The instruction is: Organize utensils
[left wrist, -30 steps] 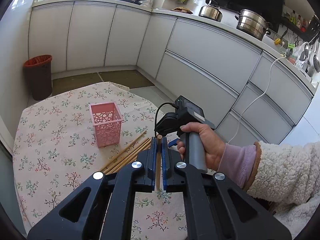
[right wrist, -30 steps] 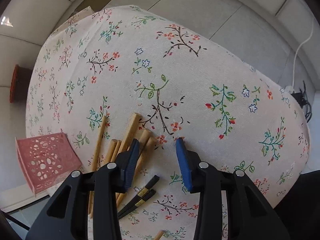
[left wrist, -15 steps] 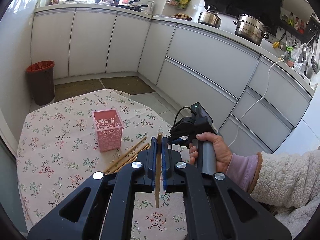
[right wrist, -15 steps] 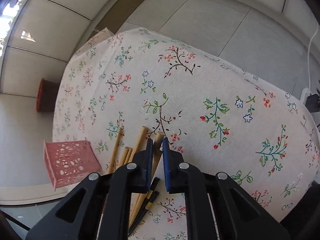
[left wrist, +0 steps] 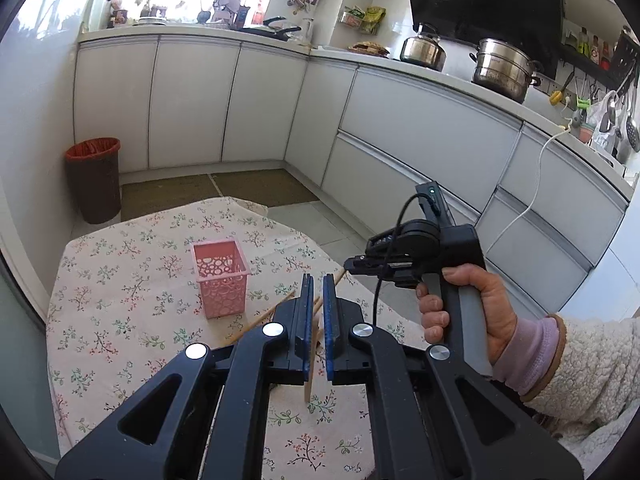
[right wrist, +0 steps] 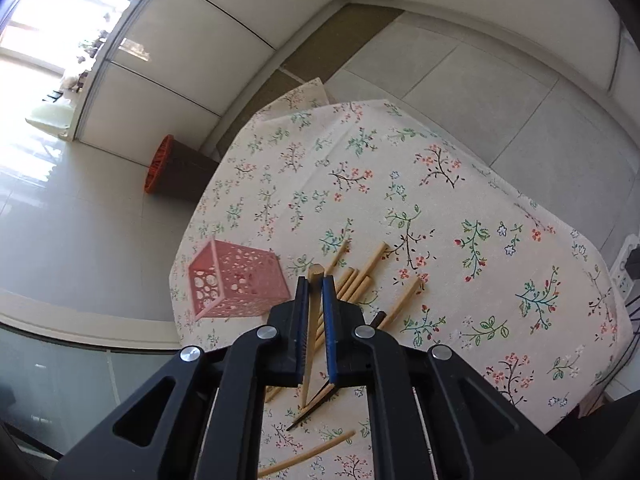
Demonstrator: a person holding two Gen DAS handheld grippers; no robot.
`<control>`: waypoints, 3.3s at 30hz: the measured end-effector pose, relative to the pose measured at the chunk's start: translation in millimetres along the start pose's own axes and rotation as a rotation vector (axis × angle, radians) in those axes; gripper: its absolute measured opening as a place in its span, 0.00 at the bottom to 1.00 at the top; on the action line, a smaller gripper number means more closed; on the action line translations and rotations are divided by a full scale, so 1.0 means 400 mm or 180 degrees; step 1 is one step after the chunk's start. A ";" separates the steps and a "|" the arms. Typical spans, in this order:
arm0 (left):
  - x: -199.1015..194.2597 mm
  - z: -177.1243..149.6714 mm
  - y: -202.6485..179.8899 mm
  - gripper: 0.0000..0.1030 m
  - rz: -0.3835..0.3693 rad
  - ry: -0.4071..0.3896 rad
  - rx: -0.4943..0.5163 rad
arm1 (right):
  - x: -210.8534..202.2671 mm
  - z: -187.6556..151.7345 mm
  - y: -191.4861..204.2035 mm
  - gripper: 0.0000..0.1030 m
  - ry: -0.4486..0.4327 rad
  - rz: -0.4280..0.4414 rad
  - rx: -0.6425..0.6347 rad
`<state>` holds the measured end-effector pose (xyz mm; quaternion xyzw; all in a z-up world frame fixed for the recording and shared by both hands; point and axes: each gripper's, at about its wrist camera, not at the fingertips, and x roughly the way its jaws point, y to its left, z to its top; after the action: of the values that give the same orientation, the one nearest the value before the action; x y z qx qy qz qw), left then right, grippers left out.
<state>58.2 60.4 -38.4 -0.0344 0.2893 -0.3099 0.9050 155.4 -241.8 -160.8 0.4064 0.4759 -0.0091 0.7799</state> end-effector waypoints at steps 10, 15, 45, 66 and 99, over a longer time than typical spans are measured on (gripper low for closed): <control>-0.075 0.081 -0.022 0.04 0.0286 -0.0213 -0.0079 | -0.235 -0.032 0.118 0.01 -0.0288 0.0226 -0.0750; -0.018 0.069 0.086 0.09 0.0595 0.0474 -0.0843 | -0.296 -0.051 0.152 0.00 -0.0297 0.0296 -0.0950; 0.279 -0.332 0.499 0.08 0.2736 0.1765 -0.3045 | 0.154 0.106 -0.285 0.39 0.0456 -0.0811 0.0531; 0.206 -0.125 0.365 0.03 0.2073 0.0758 -0.1750 | 0.326 0.158 -0.153 0.20 0.0093 -0.1995 0.0686; -0.020 0.125 0.027 0.03 0.1395 -0.0033 -0.0895 | -0.299 -0.059 0.211 0.08 -0.0655 -0.0005 -0.1339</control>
<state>86.3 68.0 4.3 -0.0979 0.3254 -0.0629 0.9384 106.6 -214.6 -23.6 0.2315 0.3856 0.0483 0.8919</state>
